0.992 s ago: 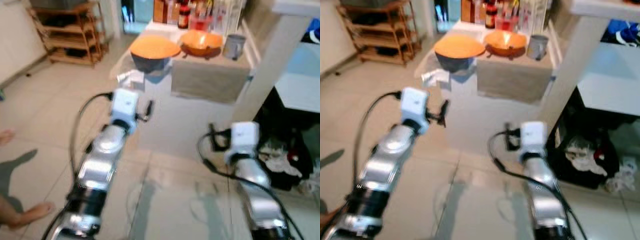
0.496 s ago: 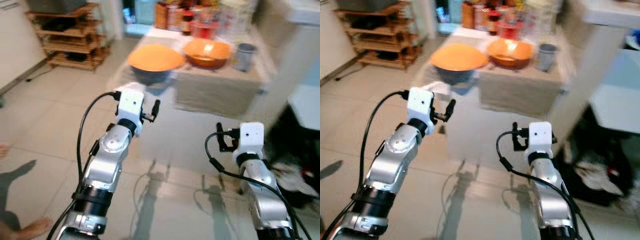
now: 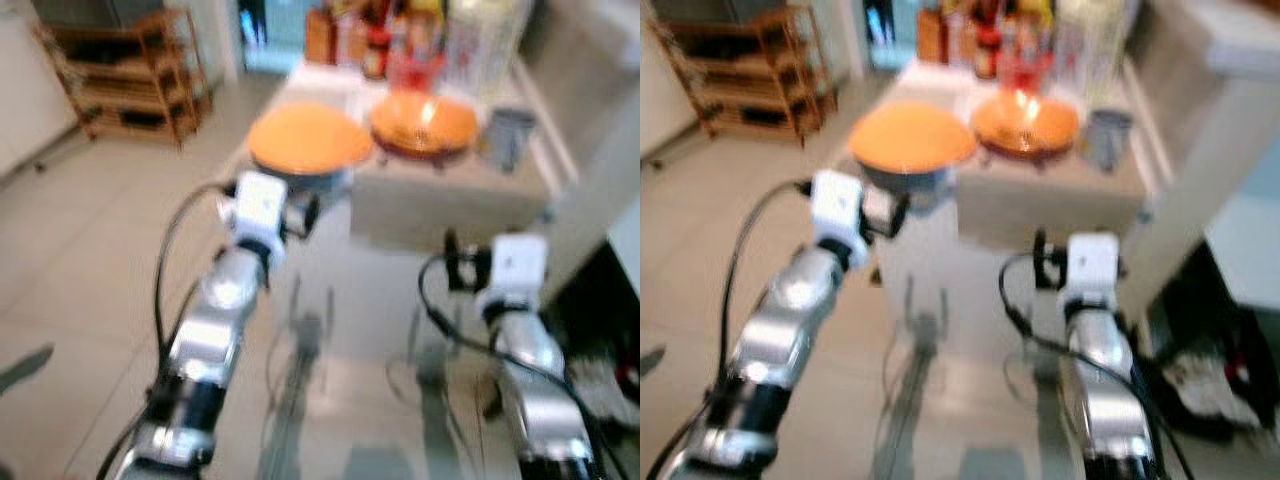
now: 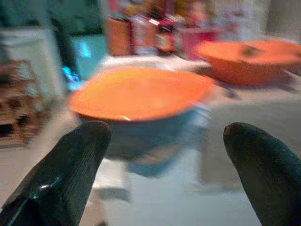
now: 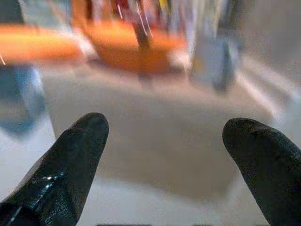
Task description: Setting the table
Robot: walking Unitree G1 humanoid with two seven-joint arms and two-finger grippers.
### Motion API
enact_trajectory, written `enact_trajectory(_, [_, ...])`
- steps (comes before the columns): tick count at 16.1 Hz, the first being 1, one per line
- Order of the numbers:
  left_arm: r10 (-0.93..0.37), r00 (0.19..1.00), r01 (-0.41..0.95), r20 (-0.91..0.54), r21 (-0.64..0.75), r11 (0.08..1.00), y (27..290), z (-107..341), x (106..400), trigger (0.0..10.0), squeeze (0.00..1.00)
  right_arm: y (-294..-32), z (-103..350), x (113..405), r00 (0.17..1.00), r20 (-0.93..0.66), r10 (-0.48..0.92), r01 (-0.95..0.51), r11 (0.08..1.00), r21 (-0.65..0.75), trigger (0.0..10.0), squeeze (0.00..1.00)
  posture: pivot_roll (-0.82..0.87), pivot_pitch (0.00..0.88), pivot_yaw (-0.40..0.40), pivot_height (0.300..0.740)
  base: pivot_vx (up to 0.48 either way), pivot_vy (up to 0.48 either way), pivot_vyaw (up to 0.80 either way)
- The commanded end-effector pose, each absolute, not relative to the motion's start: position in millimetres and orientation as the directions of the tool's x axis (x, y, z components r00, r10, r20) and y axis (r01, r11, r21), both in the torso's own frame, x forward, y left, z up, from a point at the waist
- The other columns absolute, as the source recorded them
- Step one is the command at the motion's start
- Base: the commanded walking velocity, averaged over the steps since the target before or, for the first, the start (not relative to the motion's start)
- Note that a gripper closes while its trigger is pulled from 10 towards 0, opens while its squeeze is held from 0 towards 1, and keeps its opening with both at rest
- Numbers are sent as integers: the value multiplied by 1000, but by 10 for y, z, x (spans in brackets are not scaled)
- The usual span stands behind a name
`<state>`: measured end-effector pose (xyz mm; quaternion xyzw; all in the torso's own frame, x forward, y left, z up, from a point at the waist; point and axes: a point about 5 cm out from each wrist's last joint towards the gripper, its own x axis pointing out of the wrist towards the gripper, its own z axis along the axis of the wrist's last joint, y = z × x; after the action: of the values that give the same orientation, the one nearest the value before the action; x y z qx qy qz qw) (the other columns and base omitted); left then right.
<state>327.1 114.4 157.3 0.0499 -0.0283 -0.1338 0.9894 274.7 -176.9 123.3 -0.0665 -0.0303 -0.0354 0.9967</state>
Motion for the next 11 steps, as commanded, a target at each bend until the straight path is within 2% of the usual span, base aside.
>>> enact_trajectory(1, [-234, 968, 225, 85, 108, 968, 1231, 1669, 3285, 10000, 0, -1747, 1266, 2730, 994, 83, -71, 80, 990, -116, 10000, 86, -20, 0, -8, 740, 469, 0, 0])
enact_trajectory(3, [-185, 983, 185, -2, 16, 983, 1460, 1580, 3205, 10000, 0, -1824, 1203, 2502, 995, 48, -85, 89, 993, -82, 10000, 86, -25, 0, -6, 740, 0, 0, 0])
enact_trajectory(5, [-178, 984, 178, -18, 3, 984, 1509, 1549, 3162, 10000, 0, -1837, 1147, 2416, 996, 24, -81, 82, 993, -87, 10000, 90, -29, 0, -5, 740, 0, 0, 0])
enact_trajectory(8, [-218, 976, 218, -28, -23, 976, 1466, 1524, 3106, 10000, 0, -1843, 1112, 2335, 996, 11, -85, 86, 993, -85, 10000, 82, -32, 0, -3, 740, 0, 0, 0])
enact_trajectory(9, [-290, 957, 290, -9, -13, 957, 1351, 1558, 3074, 10000, 0, -1825, 1087, 2300, 996, -1, -87, 86, 993, -81, 10000, 90, -33, 0, -2, 740, 0, 0, 0])
enact_trajectory(11, [-323, 946, 323, 22, 13, 946, 1291, 1624, 3072, 10000, 0, -1829, 1107, 2308, 996, -1, -89, 88, 993, -84, 10000, 90, -38, 0, -2, 740, 154, 0, 0])
